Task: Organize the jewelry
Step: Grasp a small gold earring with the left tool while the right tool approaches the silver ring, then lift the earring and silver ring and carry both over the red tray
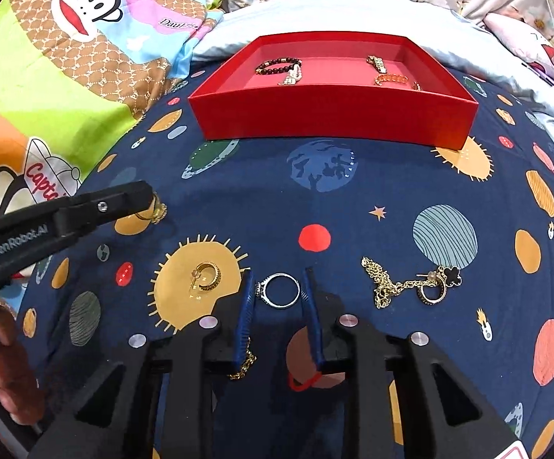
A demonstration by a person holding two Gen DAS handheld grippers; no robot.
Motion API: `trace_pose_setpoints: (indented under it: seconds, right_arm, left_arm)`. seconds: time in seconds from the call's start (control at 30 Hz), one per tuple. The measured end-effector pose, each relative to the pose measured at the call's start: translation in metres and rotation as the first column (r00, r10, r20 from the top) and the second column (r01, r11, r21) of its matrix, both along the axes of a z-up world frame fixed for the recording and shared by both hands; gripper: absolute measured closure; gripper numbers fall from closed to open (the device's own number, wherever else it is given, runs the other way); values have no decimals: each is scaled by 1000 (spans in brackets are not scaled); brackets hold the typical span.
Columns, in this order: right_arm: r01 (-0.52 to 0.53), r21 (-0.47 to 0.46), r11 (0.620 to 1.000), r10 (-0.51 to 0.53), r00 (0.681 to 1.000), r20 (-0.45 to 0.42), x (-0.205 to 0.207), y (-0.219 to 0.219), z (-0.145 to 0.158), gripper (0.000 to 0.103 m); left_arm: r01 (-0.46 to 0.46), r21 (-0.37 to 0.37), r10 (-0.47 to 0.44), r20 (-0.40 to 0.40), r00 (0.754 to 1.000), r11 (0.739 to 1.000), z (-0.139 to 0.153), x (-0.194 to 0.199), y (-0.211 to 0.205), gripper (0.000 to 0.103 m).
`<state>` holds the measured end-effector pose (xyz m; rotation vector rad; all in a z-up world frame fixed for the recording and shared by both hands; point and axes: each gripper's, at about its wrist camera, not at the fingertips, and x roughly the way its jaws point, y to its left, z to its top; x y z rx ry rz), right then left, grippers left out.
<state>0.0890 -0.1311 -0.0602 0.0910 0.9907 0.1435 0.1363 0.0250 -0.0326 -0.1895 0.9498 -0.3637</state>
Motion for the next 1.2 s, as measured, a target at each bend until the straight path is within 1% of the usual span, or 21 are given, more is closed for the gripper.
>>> trace_pose_setpoints:
  seconds: [0.1,0.37,0.5,0.67,0.77,0.9,1.0,1.1,1.13,1.17,1.2]
  right_arm:
    - [-3,-2,1000,3,1000,1,0,1,0,80]
    - [20,33,999,-21,1000,17,-5,-8,8,80]
    - [40,73,997,-43,998,43,-11,-20,24,80]
    - [70,71,995,-78,991,111,-12,-39,52,80]
    - [81,70,994,-91,985,150,-4,-54,70,80]
    - [104,52,993,-113,972,204,25,-76,91,80]
    - [119,39,992,-125,967,222,50,-89,97,80]
    - [130,55,990,-138,970,201,90,-103,91,80]
    - [131,60,990,-141,972,190,99,-104,88,80]
    - [130,61,990,-139,974,179,108,-105,84,80]
    - [129,56,990,-137,976,168,116,-106,79,80]
  left_arm:
    - [-3,-3,3,-3,1000,1000,0,-3,4,103]
    - [-6,-15,6,-9,1000,1000,2,-8,8,102]
    - [-1,-27,1,0,1000,1000,9,-10,9,102]
    - [18,-63,-16,32,999,998,28,-7,8,102]
    - [38,-91,-33,59,998,995,45,0,4,102]
    - [71,-122,-59,98,993,990,66,25,-9,102]
    - [82,-133,-67,114,991,988,75,55,-23,102]
    - [81,-133,-66,112,991,988,74,91,-39,102]
    - [80,-146,-65,106,992,986,70,105,-44,102]
    - [77,-152,-63,94,994,985,67,113,-46,102]
    - [84,-169,-73,65,995,982,58,126,-50,102]
